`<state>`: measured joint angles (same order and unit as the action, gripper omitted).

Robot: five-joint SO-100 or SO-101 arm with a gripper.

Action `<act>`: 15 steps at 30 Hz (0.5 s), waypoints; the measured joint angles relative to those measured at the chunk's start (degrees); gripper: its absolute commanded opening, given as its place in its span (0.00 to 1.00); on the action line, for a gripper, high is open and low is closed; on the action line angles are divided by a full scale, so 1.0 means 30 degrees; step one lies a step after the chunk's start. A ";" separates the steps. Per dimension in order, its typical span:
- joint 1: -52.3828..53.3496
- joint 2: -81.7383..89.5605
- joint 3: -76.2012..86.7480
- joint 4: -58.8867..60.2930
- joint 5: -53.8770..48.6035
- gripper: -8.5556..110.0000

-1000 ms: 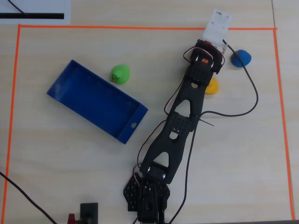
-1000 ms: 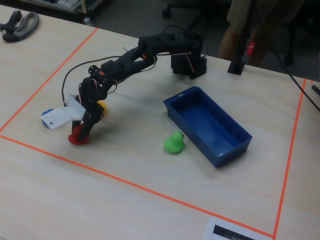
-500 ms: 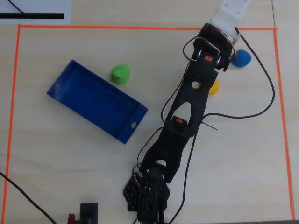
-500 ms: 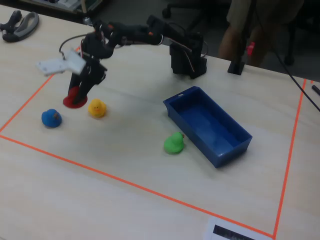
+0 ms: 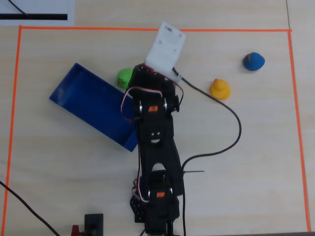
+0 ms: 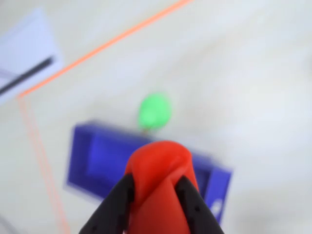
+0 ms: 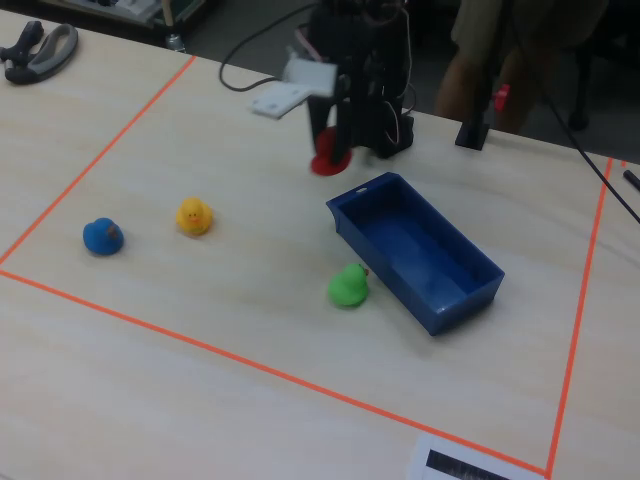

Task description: Grasp red duck and put it into box.

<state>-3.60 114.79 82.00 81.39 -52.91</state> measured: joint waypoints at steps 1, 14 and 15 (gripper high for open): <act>-0.0615 0.0908 0.0879 0.0059 0.0791 0.07; -0.9844 -0.0469 0.7324 -0.3604 0.5039 0.07; -0.9873 -0.0967 0.7295 -0.3926 0.5039 0.07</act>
<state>-33.22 111.88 103.89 69.61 -37.79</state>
